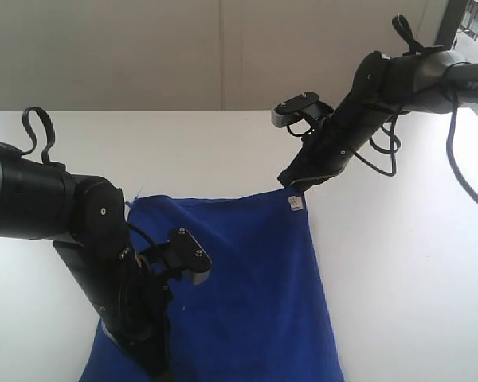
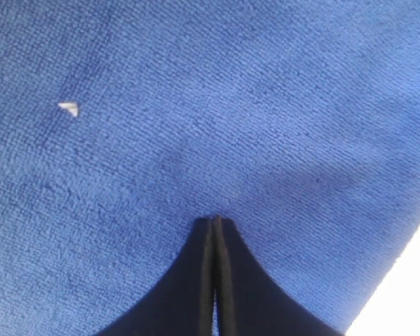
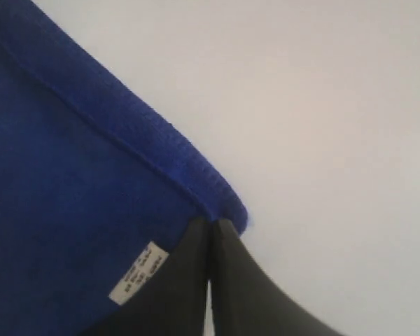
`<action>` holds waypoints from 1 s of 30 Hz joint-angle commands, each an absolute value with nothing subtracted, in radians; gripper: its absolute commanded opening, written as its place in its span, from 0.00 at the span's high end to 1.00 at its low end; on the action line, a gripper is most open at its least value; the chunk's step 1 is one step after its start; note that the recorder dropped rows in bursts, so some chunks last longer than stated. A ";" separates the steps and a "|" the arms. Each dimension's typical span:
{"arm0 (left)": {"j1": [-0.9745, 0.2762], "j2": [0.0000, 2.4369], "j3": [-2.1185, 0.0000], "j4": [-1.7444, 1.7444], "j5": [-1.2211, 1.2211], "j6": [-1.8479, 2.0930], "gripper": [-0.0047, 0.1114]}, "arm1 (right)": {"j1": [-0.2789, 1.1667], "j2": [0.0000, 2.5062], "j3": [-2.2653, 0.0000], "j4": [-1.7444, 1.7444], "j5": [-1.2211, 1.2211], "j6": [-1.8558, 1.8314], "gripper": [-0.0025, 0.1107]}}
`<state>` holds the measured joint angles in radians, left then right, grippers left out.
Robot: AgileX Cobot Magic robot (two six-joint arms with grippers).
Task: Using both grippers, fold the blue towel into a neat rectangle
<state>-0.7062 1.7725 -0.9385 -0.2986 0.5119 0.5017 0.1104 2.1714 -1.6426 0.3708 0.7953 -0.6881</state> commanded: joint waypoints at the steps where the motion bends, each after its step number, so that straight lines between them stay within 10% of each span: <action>1: -0.710 1.785 -0.914 -0.306 0.524 0.493 0.96 | 0.106 2.160 -1.644 0.324 0.777 -0.669 0.98; 15: -0.710 1.785 -0.914 -0.308 0.524 0.493 0.96 | 0.106 2.199 -1.644 0.324 0.716 -0.673 0.97; 25: -0.710 1.785 -0.914 -0.308 0.524 0.493 0.96 | 0.106 2.197 -1.644 0.303 0.652 -0.667 0.59; 30: -0.710 1.785 -0.914 -0.308 0.496 0.493 0.96 | 0.106 2.130 -1.644 0.268 0.671 -0.623 0.60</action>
